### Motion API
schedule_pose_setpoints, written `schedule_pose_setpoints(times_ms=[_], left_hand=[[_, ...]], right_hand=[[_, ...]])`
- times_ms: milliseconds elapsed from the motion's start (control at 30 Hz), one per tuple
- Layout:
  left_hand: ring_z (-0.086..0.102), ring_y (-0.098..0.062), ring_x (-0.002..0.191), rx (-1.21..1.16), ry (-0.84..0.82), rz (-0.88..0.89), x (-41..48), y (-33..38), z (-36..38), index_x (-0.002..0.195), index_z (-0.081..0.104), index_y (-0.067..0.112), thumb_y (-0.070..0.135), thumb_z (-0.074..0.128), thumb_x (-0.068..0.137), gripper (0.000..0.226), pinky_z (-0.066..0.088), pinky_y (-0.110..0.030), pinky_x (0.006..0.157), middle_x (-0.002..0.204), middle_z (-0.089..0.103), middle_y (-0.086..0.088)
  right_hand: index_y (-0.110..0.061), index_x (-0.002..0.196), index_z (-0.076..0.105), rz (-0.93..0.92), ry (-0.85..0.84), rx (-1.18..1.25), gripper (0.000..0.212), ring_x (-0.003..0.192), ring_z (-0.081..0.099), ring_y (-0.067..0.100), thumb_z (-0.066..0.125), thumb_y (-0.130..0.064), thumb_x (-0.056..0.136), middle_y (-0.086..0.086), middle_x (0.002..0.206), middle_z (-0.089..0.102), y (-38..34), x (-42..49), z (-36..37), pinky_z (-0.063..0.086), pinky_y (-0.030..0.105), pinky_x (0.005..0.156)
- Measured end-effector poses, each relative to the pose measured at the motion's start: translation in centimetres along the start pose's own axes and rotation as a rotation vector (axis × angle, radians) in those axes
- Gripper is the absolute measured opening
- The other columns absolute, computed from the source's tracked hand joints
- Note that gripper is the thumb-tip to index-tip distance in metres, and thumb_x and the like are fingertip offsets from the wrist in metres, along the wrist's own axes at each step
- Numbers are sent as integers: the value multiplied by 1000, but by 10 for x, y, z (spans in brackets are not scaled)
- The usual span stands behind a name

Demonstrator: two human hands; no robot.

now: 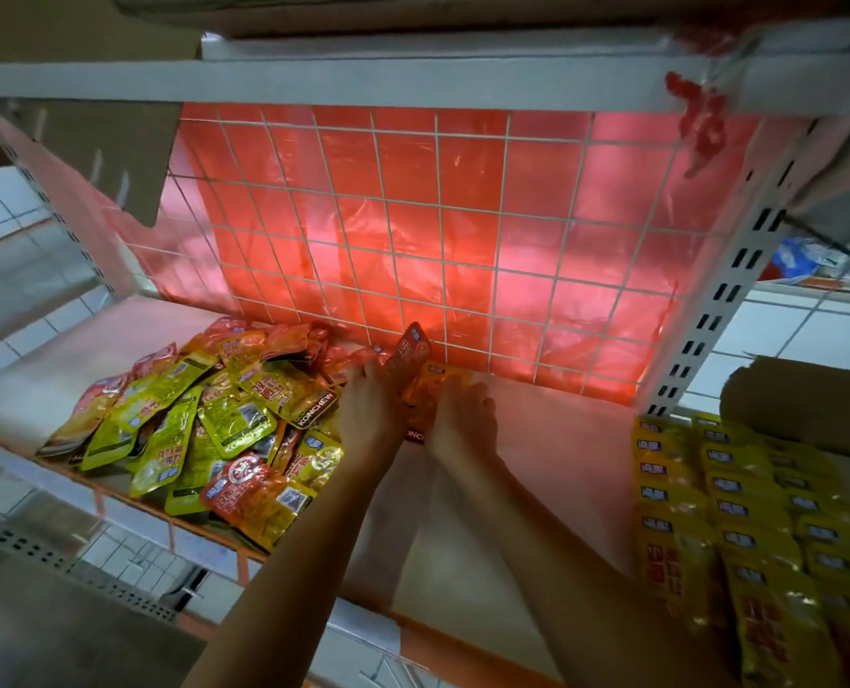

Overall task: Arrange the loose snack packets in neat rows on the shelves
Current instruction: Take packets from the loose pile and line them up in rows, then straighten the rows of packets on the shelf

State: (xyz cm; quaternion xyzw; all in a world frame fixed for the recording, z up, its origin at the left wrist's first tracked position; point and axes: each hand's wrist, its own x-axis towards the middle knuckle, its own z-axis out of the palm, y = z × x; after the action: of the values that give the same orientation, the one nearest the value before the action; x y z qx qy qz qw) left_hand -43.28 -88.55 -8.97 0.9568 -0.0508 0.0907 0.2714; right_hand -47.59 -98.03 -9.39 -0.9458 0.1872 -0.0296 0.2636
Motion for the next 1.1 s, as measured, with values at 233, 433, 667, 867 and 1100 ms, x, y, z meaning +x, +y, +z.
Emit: schedule_pose_setpoints(times_ms=[233, 433, 667, 867, 1100], left_hand=[[63, -37, 89, -240, -13, -87, -7, 13, 3, 94, 61, 2, 48, 57, 92, 46, 45, -40, 70, 92, 69, -16], [63, -31, 91, -388, -155, 7, -18, 29, 3, 98, 69, 8, 23, 43, 99, 30, 41, -32, 70, 97, 71, -14], [43, -36, 125, 282, -145, -18, -22, 29, 20, 127, 51, 6, 45, 41, 97, 50, 40, -44, 98, 130, 51, -16], [44, -34, 123, 354, -125, -48, -34, 46, 38, 128, 49, 12, 47, 52, 90, 51, 40, -41, 96, 131, 49, -15], [57, -40, 99, -34, -118, 87, -48, 70, 37, 139, 38, 20, 24, 50, 97, 44, 46, -41, 80, 116, 48, -18]], right_hand=[[-18, 128, 53, 1, 63, 282, 34, 115, 52, 35, 45, -30, 97, 13, 124, 59, 9, 2, -5, 41, 40, 97], [-15, 124, 54, 223, 138, 746, 38, 112, 58, 31, 59, -33, 91, 10, 120, 64, 16, 0, -13, 42, 31, 89], [-14, 127, 50, 309, 209, 745, 43, 112, 57, 33, 58, -12, 86, 11, 119, 62, 43, -8, -31, 42, 33, 90], [-15, 116, 53, 301, 234, 713, 30, 93, 56, 20, 58, -15, 87, -1, 99, 57, 67, -19, -43, 36, 23, 72], [-16, 109, 52, 236, 355, 727, 28, 68, 51, 0, 64, -11, 84, -14, 80, 52, 100, -45, -63, 36, 7, 47]])
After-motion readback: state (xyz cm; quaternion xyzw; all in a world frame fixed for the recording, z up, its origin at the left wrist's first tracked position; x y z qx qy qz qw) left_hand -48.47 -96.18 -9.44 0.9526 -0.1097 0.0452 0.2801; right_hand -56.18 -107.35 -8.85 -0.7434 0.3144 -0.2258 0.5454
